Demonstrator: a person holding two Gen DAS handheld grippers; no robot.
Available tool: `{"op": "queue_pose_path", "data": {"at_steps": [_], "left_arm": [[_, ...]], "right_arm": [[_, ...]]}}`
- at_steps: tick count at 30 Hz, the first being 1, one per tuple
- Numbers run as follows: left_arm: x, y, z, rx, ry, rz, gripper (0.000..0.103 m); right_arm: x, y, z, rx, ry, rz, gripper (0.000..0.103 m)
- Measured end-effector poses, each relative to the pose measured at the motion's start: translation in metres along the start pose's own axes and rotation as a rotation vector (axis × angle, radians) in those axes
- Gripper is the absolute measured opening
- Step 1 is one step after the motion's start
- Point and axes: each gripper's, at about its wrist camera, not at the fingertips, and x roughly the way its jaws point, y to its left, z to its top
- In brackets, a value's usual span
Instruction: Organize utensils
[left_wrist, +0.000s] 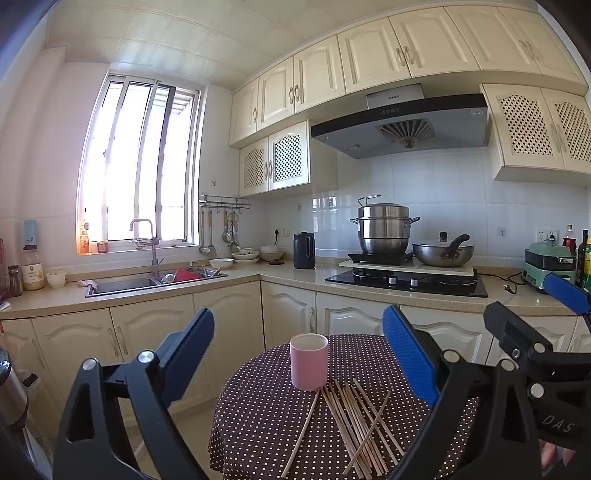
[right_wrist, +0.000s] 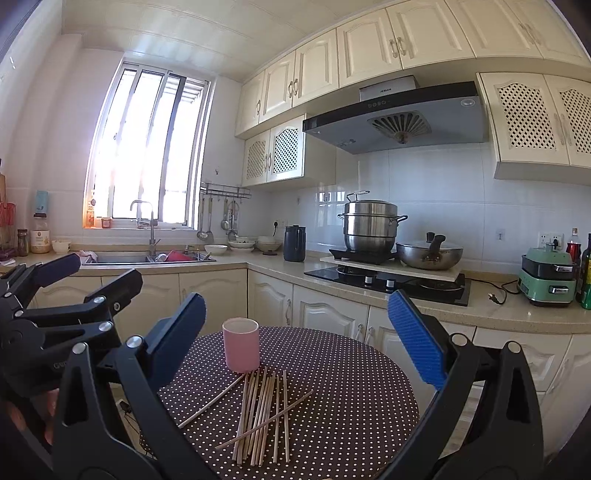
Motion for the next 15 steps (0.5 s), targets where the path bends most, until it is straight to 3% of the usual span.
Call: {"op": "queue_pose_path", "data": {"at_steps": [15], "left_arm": [[0.0079, -0.0028, -0.0043, 0.004, 0.021, 0.01, 0.091]], "right_arm": [[0.0085, -0.0014, -0.0037, 0.005, 0.018, 0.0, 0.097]]}}
